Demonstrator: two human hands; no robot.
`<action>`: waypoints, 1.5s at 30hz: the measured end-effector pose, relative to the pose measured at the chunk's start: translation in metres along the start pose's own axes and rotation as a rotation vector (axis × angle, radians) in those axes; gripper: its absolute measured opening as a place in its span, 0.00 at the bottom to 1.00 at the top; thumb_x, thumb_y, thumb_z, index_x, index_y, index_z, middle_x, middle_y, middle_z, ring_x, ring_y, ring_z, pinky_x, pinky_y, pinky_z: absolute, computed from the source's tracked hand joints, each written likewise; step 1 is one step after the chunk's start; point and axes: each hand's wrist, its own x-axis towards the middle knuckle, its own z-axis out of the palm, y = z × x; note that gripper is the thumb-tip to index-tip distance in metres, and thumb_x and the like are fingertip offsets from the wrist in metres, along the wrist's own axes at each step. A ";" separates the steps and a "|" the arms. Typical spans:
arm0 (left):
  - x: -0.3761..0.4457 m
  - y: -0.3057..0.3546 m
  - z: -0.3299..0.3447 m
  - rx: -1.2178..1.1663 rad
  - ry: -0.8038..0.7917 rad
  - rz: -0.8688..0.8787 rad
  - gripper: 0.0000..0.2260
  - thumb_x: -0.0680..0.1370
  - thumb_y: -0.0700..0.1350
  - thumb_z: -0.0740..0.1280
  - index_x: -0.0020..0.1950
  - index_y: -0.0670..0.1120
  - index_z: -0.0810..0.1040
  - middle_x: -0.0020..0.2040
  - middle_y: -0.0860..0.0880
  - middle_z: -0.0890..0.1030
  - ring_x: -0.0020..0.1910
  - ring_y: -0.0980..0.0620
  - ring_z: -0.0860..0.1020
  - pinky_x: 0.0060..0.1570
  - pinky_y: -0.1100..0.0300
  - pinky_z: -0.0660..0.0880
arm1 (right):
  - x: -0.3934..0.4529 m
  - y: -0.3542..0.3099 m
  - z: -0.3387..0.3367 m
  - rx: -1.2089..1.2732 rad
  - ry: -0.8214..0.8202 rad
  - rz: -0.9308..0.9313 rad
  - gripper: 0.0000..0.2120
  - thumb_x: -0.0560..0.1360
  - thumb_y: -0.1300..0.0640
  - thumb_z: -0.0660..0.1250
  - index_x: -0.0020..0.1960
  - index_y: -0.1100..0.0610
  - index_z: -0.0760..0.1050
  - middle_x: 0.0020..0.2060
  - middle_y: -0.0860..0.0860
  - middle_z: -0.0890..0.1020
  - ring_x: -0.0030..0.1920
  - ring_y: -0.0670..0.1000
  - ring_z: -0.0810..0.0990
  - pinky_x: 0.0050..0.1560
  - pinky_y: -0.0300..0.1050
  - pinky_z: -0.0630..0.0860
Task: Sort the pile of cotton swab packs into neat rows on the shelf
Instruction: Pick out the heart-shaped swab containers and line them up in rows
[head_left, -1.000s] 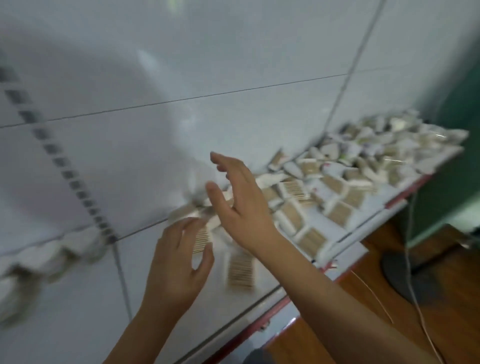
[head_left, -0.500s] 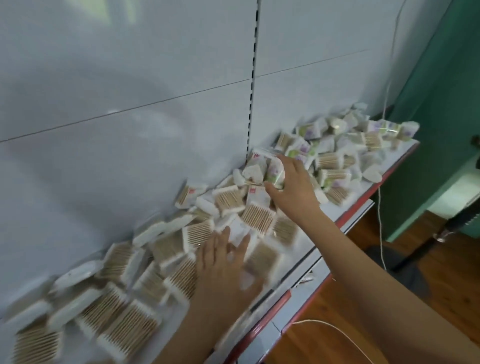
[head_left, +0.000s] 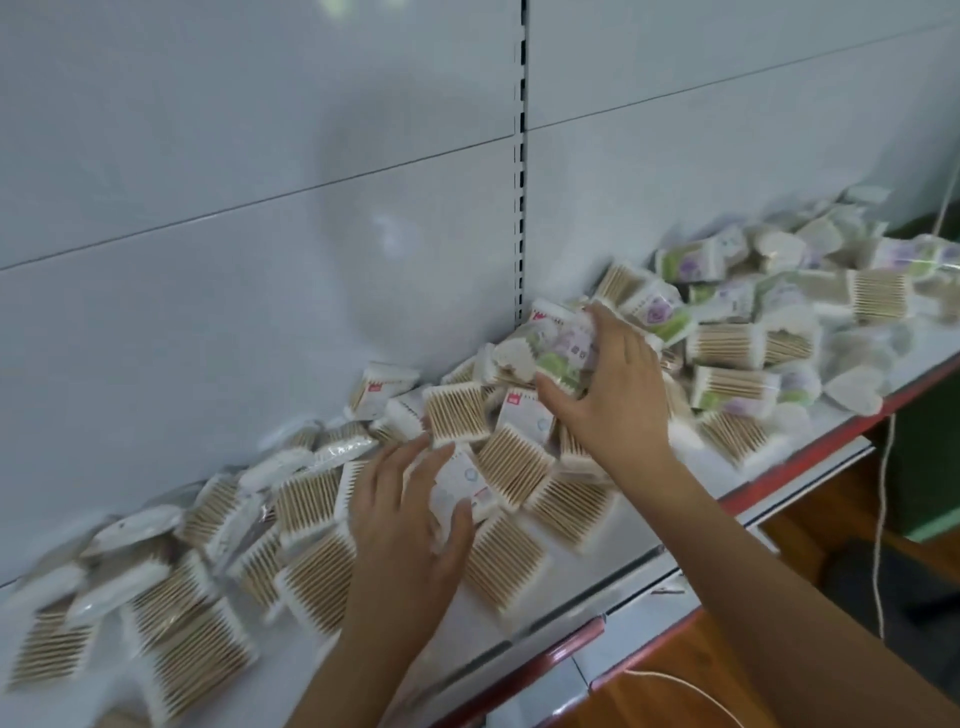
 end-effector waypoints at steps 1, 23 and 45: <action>0.007 0.009 -0.003 -0.142 -0.003 -0.084 0.20 0.81 0.58 0.59 0.71 0.55 0.72 0.70 0.59 0.70 0.72 0.62 0.65 0.71 0.66 0.59 | -0.004 -0.011 -0.007 0.086 -0.026 0.015 0.42 0.71 0.36 0.70 0.75 0.58 0.63 0.67 0.54 0.74 0.67 0.55 0.71 0.68 0.53 0.69; -0.002 -0.008 -0.034 -0.828 0.077 -0.617 0.19 0.81 0.48 0.62 0.72 0.57 0.66 0.62 0.55 0.79 0.52 0.64 0.82 0.42 0.70 0.77 | 0.052 0.013 0.052 -0.240 -0.278 -0.306 0.29 0.68 0.43 0.76 0.62 0.60 0.76 0.59 0.58 0.79 0.61 0.63 0.73 0.59 0.58 0.73; -0.024 -0.026 -0.061 -0.909 0.144 -0.616 0.22 0.78 0.55 0.62 0.72 0.63 0.64 0.62 0.54 0.81 0.56 0.61 0.81 0.46 0.68 0.78 | 0.009 -0.077 -0.004 0.321 -0.458 -0.104 0.49 0.62 0.40 0.78 0.77 0.47 0.60 0.65 0.47 0.70 0.58 0.43 0.73 0.60 0.46 0.75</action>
